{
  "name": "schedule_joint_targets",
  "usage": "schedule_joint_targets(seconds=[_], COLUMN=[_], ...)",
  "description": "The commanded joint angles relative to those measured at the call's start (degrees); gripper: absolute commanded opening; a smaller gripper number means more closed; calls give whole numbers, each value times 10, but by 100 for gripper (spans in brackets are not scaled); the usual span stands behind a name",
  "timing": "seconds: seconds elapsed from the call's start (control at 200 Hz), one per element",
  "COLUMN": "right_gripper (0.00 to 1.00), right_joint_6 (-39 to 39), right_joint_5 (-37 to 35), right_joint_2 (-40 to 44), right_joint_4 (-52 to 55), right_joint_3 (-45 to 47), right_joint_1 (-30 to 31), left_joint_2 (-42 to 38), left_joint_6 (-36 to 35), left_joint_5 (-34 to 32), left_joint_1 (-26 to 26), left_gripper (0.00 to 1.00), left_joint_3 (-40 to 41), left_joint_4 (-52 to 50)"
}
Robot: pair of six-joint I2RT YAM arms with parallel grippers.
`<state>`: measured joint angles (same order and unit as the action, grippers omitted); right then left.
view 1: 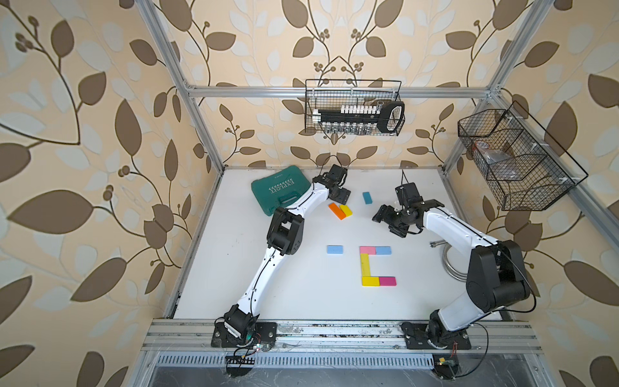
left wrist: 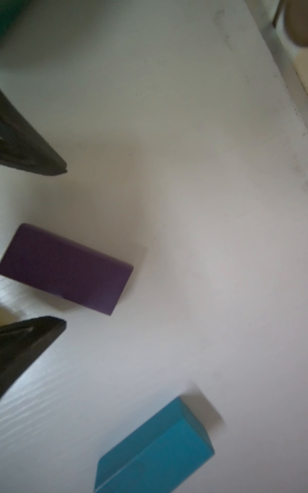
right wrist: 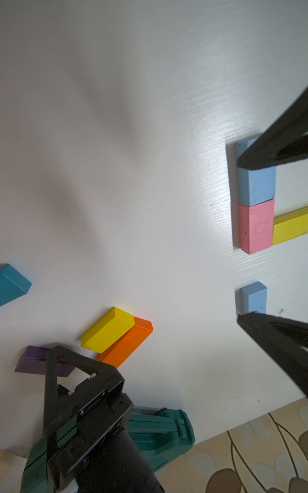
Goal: Assemble the letter c with building blocks
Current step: Pick up the building block from the center of the board.
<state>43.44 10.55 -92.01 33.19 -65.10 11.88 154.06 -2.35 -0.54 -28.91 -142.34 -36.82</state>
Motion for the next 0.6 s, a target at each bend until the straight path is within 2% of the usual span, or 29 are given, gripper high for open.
schedule_joint_targets(seconds=[0.0, 0.295, 0.38, 0.5, 0.595], right_gripper=[83, 83, 83, 83, 83], right_joint_6=[-2, 0, 0, 0, 0], right_joint_5=[4, 3, 2, 1, 1], right_joint_2=[5, 9, 13, 16, 18], right_joint_4=[4, 10, 12, 14, 17], right_joint_3=[-2, -1, -1, -2, -5], right_joint_1=[2, 2, 1, 1, 1], left_joint_2=[9, 22, 24, 22, 15], left_joint_6=[-13, -7, -4, 1, 2], left_joint_5=[-9, 5, 8, 10, 12], left_joint_1=[-3, -3, -4, -4, -4], left_gripper=[81, 66, 58, 53, 45], left_joint_3=[-21, -21, -21, -19, -15], left_joint_4=[15, 17, 15, 13, 8])
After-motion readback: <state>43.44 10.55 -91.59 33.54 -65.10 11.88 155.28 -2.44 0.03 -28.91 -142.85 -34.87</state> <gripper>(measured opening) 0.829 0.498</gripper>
